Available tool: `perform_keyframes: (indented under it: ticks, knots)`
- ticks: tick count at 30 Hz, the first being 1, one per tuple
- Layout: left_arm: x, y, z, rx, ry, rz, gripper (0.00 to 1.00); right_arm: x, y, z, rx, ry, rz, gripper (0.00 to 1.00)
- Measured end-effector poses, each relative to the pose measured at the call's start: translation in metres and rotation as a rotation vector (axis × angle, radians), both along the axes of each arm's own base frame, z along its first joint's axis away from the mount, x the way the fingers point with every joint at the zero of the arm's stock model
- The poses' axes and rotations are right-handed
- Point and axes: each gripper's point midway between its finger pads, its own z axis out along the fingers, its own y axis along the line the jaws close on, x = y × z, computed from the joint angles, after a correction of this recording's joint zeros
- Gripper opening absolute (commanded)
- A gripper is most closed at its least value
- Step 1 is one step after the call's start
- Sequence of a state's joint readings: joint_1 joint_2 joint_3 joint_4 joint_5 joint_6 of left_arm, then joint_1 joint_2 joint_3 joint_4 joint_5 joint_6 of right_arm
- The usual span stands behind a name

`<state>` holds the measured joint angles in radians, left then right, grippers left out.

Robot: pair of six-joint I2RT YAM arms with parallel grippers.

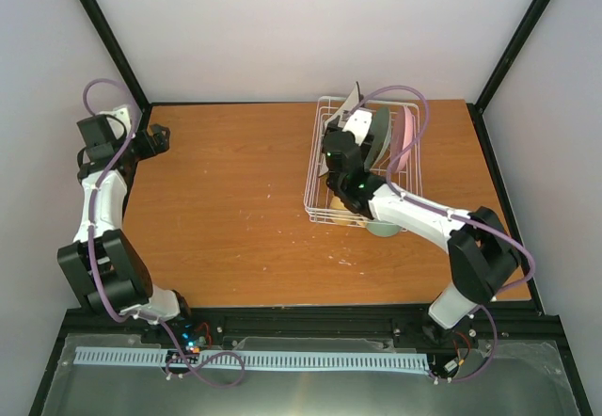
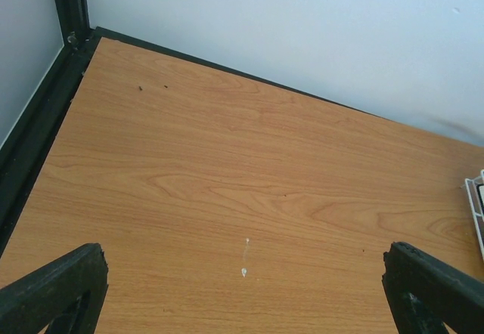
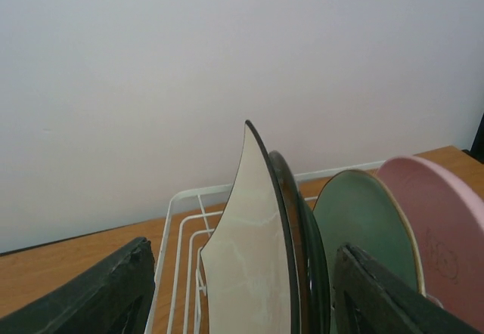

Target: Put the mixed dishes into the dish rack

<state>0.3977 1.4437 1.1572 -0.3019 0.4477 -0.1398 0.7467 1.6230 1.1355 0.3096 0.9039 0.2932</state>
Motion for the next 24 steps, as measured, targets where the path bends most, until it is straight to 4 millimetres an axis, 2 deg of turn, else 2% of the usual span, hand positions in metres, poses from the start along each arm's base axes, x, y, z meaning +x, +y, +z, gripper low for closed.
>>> perform_keyframes:
  ticks: [5, 8, 12, 16, 19, 24]
  knots:
    - [-0.007, -0.007, 0.009, -0.021, -0.026, -0.014, 1.0, -0.012, -0.011, 0.032, 0.007, -0.051, 0.007, 0.69]
    - [-0.013, -0.015, 0.019, -0.036, -0.063, -0.032, 1.0, -0.026, -0.022, 0.064, 0.012, -0.107, 0.024, 0.7]
    - [-0.02, -0.027, 0.04, -0.059, -0.141, -0.074, 1.0, -0.051, -0.041, 0.11, 0.006, -0.179, 0.051, 0.71]
    - [-0.024, -0.04, 0.057, -0.092, -0.218, -0.127, 1.0, -0.085, -0.067, 0.144, -0.01, -0.221, 0.075, 0.73]
    - [-0.025, -0.047, 0.06, -0.133, -0.243, -0.156, 1.0, -0.11, -0.088, 0.149, -0.016, -0.226, 0.09, 0.74]
    - [-0.035, -0.054, 0.062, -0.163, -0.272, -0.159, 1.0, -0.149, -0.124, 0.142, -0.042, -0.188, 0.096, 0.74]
